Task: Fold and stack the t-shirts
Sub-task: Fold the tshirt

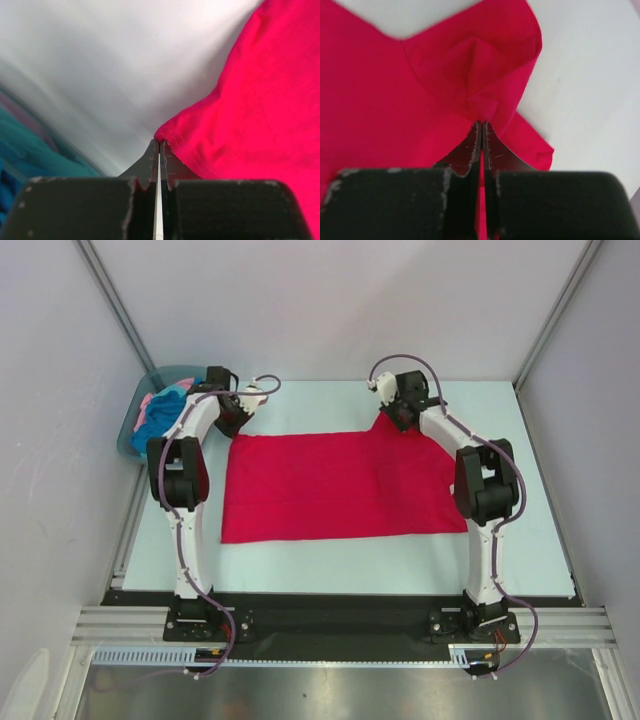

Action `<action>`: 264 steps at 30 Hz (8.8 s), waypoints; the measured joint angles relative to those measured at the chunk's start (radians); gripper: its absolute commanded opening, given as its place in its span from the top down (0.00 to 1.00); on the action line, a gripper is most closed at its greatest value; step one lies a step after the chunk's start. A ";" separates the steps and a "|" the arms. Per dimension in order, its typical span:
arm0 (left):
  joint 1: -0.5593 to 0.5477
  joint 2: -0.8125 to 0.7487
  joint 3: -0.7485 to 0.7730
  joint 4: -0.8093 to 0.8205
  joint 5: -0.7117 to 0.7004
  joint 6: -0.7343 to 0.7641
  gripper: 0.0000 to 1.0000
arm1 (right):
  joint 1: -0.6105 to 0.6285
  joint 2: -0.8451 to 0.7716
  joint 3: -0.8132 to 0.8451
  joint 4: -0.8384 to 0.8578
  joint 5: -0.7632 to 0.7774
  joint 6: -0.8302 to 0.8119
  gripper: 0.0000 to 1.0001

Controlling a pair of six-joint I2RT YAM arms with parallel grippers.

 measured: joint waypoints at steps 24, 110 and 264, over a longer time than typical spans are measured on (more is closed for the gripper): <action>-0.002 -0.109 -0.127 0.014 -0.013 0.036 1.00 | -0.136 -0.180 -0.139 -0.357 -0.254 -0.276 1.00; -0.014 -0.334 -0.355 -0.199 0.009 0.287 1.00 | -0.277 -0.304 -0.217 -0.650 -0.176 -0.587 1.00; -0.097 -0.348 -0.489 -0.410 -0.067 0.379 0.45 | -0.083 -0.533 -0.636 -0.816 -0.043 -0.673 0.72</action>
